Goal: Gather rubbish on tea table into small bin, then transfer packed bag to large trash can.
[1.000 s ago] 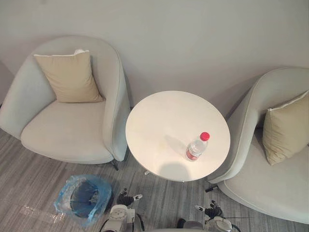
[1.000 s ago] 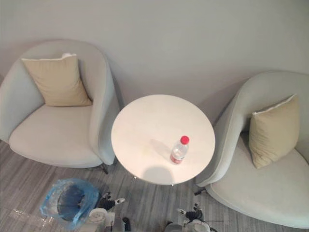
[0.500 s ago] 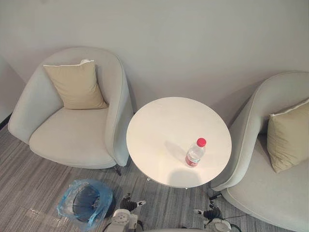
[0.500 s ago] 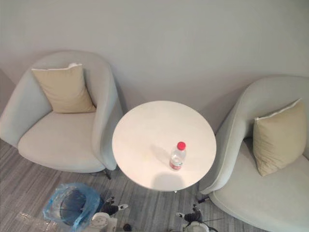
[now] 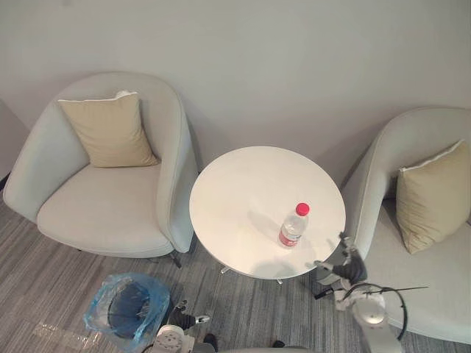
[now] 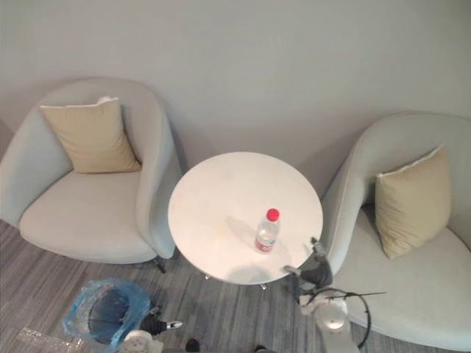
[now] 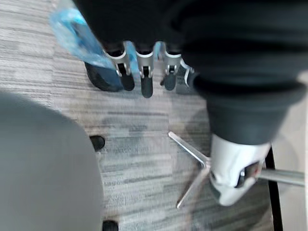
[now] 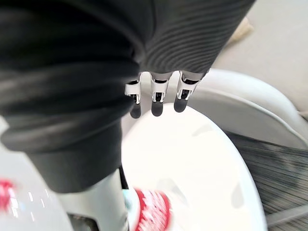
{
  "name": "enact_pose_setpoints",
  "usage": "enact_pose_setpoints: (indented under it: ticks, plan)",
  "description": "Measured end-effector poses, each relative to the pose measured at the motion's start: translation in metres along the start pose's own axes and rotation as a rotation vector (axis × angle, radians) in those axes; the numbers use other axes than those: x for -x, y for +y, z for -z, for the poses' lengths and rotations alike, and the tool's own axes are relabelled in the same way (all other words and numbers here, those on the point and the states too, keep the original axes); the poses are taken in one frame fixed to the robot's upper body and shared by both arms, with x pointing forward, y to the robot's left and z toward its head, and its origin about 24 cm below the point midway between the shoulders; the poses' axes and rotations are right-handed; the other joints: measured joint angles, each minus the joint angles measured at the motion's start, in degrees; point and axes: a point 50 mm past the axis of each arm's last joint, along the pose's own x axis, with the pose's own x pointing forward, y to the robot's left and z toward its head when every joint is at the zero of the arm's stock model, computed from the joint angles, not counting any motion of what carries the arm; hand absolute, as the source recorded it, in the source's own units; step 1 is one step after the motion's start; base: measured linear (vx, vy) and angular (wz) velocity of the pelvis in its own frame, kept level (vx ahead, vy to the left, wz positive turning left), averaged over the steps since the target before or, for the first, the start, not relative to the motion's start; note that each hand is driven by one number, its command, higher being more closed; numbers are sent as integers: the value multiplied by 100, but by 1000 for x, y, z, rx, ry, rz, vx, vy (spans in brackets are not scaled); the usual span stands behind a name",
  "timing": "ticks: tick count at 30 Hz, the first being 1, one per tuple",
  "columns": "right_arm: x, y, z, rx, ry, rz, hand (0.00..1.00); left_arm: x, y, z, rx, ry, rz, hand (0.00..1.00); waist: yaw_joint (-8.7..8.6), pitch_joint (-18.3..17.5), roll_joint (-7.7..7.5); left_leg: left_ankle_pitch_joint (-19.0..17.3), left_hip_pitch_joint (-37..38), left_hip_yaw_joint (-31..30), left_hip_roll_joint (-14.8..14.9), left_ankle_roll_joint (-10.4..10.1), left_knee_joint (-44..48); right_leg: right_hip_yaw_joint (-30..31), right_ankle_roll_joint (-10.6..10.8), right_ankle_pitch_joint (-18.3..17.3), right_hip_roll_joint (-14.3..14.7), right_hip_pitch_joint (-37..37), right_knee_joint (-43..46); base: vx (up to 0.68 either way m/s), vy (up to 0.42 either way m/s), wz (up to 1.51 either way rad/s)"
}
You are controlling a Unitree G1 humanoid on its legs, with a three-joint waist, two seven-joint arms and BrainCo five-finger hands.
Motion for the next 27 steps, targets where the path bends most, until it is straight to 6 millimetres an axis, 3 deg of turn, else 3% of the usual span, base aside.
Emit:
enact_pose_setpoints:
  ticks: [6, 17, 23, 27]
  plan:
    - [-3, -3, -24, 83, -128, 28, 0, 0, -4, -4, -41, -30, 20, 0, 4, 37, 57, -3, 3, -179, -2, 0, -1, -110, -5, 3, 14, 96, -76, -4, -9, 8]
    - [-11, 1, -36, 146, -189, 47, 0, 1, -6, -8, -56, -52, 28, 0, 19, 152, 196, -6, -39, -294, -13, -3, -42, -194, 17, -23, 15, 86, -88, 1, 0, 4]
    - [-19, 5, -30, 144, -151, 55, 0, 1, -7, -11, -65, -65, 29, 0, 38, 215, 214, -2, -143, -480, -63, -1, -52, -380, 38, -59, -9, 81, -115, 29, 4, 17]
    - [-29, 6, -41, 92, -174, 77, 0, 0, -8, -17, -59, -89, 28, 0, 69, 389, 287, -2, -269, -567, -92, -1, 9, -442, 40, -79, -24, 37, -91, 10, 9, 9]
